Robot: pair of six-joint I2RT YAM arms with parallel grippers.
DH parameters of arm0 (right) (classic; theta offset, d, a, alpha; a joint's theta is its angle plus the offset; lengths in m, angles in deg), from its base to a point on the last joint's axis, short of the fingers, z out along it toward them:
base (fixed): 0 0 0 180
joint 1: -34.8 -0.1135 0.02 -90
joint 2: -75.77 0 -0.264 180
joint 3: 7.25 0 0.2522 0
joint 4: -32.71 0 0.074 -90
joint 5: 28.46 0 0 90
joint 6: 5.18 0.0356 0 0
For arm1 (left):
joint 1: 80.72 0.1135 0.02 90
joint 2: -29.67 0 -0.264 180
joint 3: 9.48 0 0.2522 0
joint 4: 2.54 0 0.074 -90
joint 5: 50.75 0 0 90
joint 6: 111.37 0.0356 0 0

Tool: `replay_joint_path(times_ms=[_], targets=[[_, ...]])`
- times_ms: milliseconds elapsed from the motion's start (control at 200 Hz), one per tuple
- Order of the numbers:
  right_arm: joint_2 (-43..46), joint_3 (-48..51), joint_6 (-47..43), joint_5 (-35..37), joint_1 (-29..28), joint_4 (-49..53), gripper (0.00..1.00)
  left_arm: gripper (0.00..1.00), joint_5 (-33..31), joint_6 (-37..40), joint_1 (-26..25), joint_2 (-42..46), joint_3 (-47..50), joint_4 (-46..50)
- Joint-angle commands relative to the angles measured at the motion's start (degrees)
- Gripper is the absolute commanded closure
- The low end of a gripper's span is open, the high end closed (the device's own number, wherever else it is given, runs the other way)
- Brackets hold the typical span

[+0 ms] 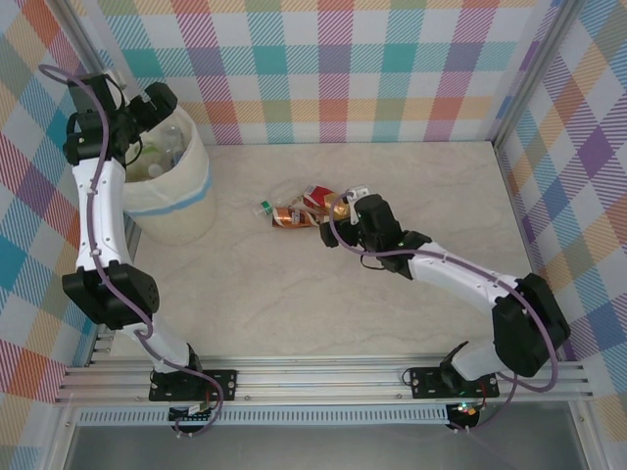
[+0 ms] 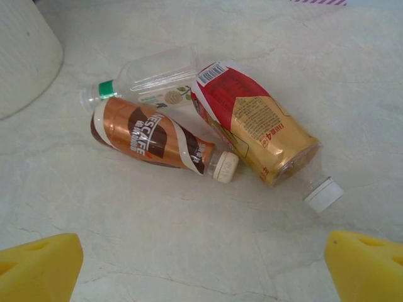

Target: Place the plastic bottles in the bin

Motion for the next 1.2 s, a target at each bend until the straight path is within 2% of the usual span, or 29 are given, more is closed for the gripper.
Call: replay_joint_path(times_ms=[0, 215, 415, 535, 685, 875, 1195], targets=[[-3.44, -4.58, -4.43, -3.18, 2.52, 5.04, 0.04, 0.0, 0.57, -2.49, -2.12, 2.97, 3.97, -4.53], [-10.08, -11.2, -9.35, -9.45, 8.43, 10.98, 0.04, 0.0, -3.14, -5.54, -9.34, 9.05, 13.43, -11.64], [-16.86, -17.3, -14.25, -15.15, 13.41, 15.45, 0.03, 0.0, -2.98, -6.93, -14.48, 15.25, 21.67, -15.67], [-20.98, -20.99, -17.18, -18.88, 15.41, 17.36, 0.04, 0.0, 0.74, -8.52, -14.89, 18.44, 26.27, -16.53], [-26.9, -27.65, -21.58, -23.23, 17.7, 21.79, 0.05, 0.0, 2.46, -9.64, -14.99, 22.81, 32.85, -18.56], [-34.94, -35.82, -25.55, -25.69, 17.95, 26.42, 0.06, 0.0, 2.32, -9.83, -14.92, 27.38, 40.24, -20.63], [-43.61, -45.53, -27.41, -29.04, 17.41, 30.89, 0.05, 0.0, 1.64, -8.91, -14.91, 31.21, 44.91, -19.56]])
